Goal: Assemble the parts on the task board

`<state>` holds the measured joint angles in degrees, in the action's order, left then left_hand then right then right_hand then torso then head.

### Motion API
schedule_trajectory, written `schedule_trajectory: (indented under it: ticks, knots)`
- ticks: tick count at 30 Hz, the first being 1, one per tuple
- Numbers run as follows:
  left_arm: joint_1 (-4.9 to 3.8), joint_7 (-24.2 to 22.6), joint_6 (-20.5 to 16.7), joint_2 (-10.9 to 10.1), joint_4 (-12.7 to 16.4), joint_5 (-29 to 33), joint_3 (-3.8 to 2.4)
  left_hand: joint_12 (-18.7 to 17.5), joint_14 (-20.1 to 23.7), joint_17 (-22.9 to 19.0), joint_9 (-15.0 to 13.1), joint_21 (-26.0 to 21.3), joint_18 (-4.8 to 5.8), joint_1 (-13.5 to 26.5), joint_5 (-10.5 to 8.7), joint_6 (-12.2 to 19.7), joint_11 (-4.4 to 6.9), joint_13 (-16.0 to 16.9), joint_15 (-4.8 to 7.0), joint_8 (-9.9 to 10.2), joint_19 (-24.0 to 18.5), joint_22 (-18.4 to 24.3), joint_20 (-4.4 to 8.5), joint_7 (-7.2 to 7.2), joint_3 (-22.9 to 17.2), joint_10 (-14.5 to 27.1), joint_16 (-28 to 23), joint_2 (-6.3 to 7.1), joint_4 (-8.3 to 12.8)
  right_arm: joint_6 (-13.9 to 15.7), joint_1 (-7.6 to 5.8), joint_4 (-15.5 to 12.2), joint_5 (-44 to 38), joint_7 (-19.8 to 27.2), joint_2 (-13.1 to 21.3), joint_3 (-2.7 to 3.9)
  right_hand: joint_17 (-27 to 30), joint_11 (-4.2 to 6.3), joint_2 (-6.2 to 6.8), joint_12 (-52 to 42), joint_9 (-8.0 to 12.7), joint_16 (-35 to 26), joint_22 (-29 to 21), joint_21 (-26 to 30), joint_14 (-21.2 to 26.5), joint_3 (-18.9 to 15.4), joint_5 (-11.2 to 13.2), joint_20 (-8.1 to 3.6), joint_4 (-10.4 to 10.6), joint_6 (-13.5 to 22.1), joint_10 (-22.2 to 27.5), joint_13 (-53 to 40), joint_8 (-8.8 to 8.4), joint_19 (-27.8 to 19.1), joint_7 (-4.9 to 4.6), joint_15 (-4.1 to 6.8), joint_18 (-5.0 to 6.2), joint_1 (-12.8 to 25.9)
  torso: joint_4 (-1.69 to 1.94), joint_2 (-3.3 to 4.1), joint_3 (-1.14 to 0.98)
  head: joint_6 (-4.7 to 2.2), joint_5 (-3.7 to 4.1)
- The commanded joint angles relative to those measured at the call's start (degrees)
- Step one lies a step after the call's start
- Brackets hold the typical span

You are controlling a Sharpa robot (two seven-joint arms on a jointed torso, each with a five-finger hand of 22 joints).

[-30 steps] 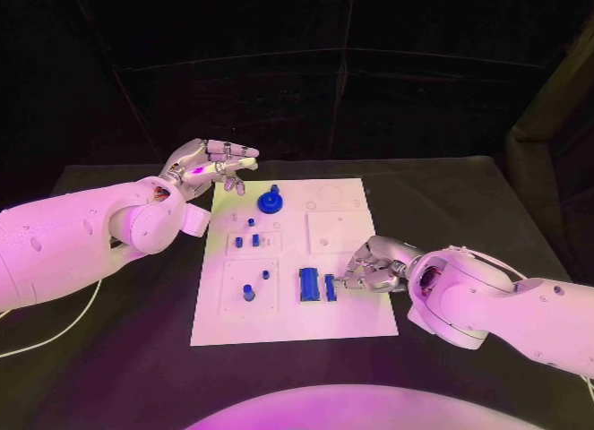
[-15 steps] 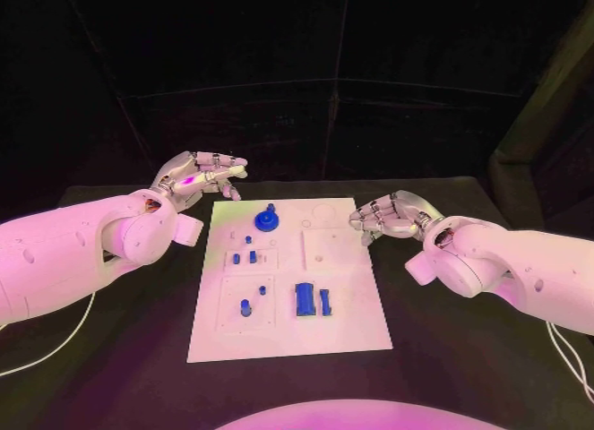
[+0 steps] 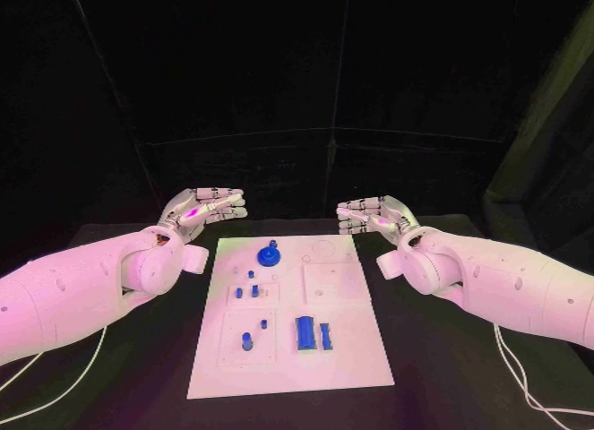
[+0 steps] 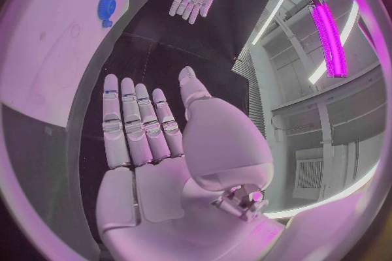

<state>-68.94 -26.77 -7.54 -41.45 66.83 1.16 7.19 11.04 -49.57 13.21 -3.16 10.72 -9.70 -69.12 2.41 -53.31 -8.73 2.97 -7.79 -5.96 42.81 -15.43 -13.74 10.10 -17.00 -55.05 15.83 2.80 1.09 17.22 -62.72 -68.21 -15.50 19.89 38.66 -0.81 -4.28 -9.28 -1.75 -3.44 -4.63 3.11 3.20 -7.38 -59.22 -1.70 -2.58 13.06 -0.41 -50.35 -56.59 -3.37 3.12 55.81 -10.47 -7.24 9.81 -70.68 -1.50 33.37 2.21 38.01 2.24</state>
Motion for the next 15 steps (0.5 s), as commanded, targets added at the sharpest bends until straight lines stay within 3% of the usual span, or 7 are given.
schedule_trajectory:
  ticks: [1, 6, 7, 9, 11, 12, 15]
  knots:
    - [0.00, 0.05, -0.57, -0.32, 0.46, -0.15, -0.15, -3.63, 16.17, -4.32, 3.16, -3.48, 2.91, 22.55, -2.41, 17.40, 2.86, -2.97, 2.56, 1.94, -13.96, 5.04, 4.47, -3.29, 5.56, 17.94, -5.19, -2.80, -1.09, 0.83, 0.09, -0.72, 0.08, -0.01, 0.60, -0.03, 4.28, 3.04, 1.75, 3.44, 4.63, -3.11, -3.20, 2.46, 19.35, 1.70, 2.58, -4.26, 0.41, 16.47, 18.51, 3.37, -3.12, -18.26, 3.41, 2.38, -2.95, 23.15, 0.02, -0.12, -0.16, -0.03, -0.21]
    - [0.86, -0.25, -4.08, -0.61, 2.67, -0.25, -0.83, -4.92, 22.07, -5.91, 3.16, -4.81, 3.61, 30.77, -2.41, 23.73, 3.92, -2.97, 3.49, 5.96, -19.03, 6.89, 6.09, -4.47, 7.57, 24.49, -7.08, -2.80, -1.09, 4.34, 0.42, -3.55, 2.15, 1.32, 1.33, 0.08, 4.28, 4.08, 1.75, 3.44, 4.63, -3.11, -3.20, 3.27, 25.99, 1.70, 2.58, -5.73, 0.41, 22.11, 24.86, 3.37, -3.12, -24.53, 4.54, 3.19, -3.94, 31.08, 0.74, -1.13, -1.16, -1.78, -1.20]
    - [1.12, -0.34, -5.14, -0.69, 3.33, -0.28, -1.04, -5.18, 23.14, -6.19, 3.16, -5.02, 4.13, 32.26, -2.41, 24.87, 4.10, -2.97, 3.66, 5.96, -19.96, 7.21, 6.40, -4.69, 7.93, 25.68, -7.44, -2.80, -1.09, 5.40, 0.52, -4.41, 2.78, 1.72, 1.55, 0.12, 4.28, 4.30, 1.75, 3.44, 4.63, -3.11, -3.20, 7.38, 27.34, 1.70, 2.58, -6.03, 0.41, 23.27, 26.14, 3.37, -3.12, -25.81, 4.79, 7.24, -3.92, 32.69, 0.92, -1.38, -1.41, -2.22, -1.44]
    - [1.87, -0.60, -8.22, -0.94, 5.27, -0.36, -1.64, -5.77, 25.81, -6.90, 3.16, -5.60, 4.15, 35.99, -2.41, 27.76, 4.56, -2.97, 7.79, 5.96, -22.26, 8.05, 7.13, -5.25, 8.85, 28.65, -8.29, -2.80, -1.09, 8.48, 0.81, -6.89, 4.61, 2.90, 2.19, 0.22, 4.28, 4.81, 1.75, 3.44, 4.63, -3.11, -3.20, 7.38, 30.57, 1.70, 2.58, -6.75, 0.41, 26.02, 29.24, 3.37, -3.12, -28.85, 5.37, 7.24, -4.55, 36.54, 1.26, -1.85, -1.88, -3.04, -1.91]
    - [2.60, -0.86, -11.23, -1.18, 7.16, -0.45, -2.23, -6.12, 27.40, -7.32, 3.16, -5.93, 4.74, 38.22, -2.41, 29.48, 8.73, -2.97, 7.79, 5.96, -23.65, 8.55, 7.59, -5.59, 9.41, 30.42, -8.79, -2.80, -1.09, 11.49, 1.10, -9.32, 6.38, 4.04, 2.82, 0.31, 4.28, 5.12, 1.75, 3.44, 4.63, -3.11, -3.20, 7.38, 32.59, 1.70, 2.58, -7.20, 0.41, 27.74, 31.18, 3.37, -3.12, -30.75, 5.75, 7.24, -4.54, 38.96, 1.42, -2.08, -2.11, -3.45, -2.14]
    - [3.00, -1.00, -12.86, -1.32, 8.19, -0.49, -2.55, -6.28, 28.29, -7.55, 3.16, -6.12, 4.74, 39.43, -2.41, 30.42, 8.73, -2.97, 7.79, 5.96, -24.40, 8.81, 7.84, -5.76, 9.71, 31.38, -9.07, -2.80, -1.09, 13.12, 1.25, -10.63, 7.35, 4.66, 3.16, 0.36, 4.28, 9.28, 1.75, 3.44, 4.63, -3.11, -3.20, 7.38, 33.62, 1.70, 2.58, -7.41, 0.41, 28.61, 32.15, 3.37, -3.12, -31.72, 5.93, 7.24, -4.54, 40.17, 1.47, -2.15, -2.17, -3.56, -2.20]
    - [4.34, -1.47, -18.34, -1.76, 11.64, -0.65, -3.63, -6.85, 30.74, -8.21, 3.16, -6.68, 5.35, 42.85, -2.41, 33.06, 8.73, -2.97, 7.79, 5.96, -26.52, 9.57, 8.51, -10.10, 10.55, 34.10, -9.83, -2.80, -1.09, 17.99, 1.71, -14.57, 10.24, 6.52, 4.18, 0.52, 4.28, 9.28, 1.75, 3.44, 4.63, -3.11, -3.20, 7.38, 36.52, 1.70, 2.58, -8.06, 0.41, 31.08, 34.89, 3.37, -3.12, -34.45, 6.43, 7.24, -5.17, 43.63, 1.50, -2.19, -2.21, -3.63, -2.24]
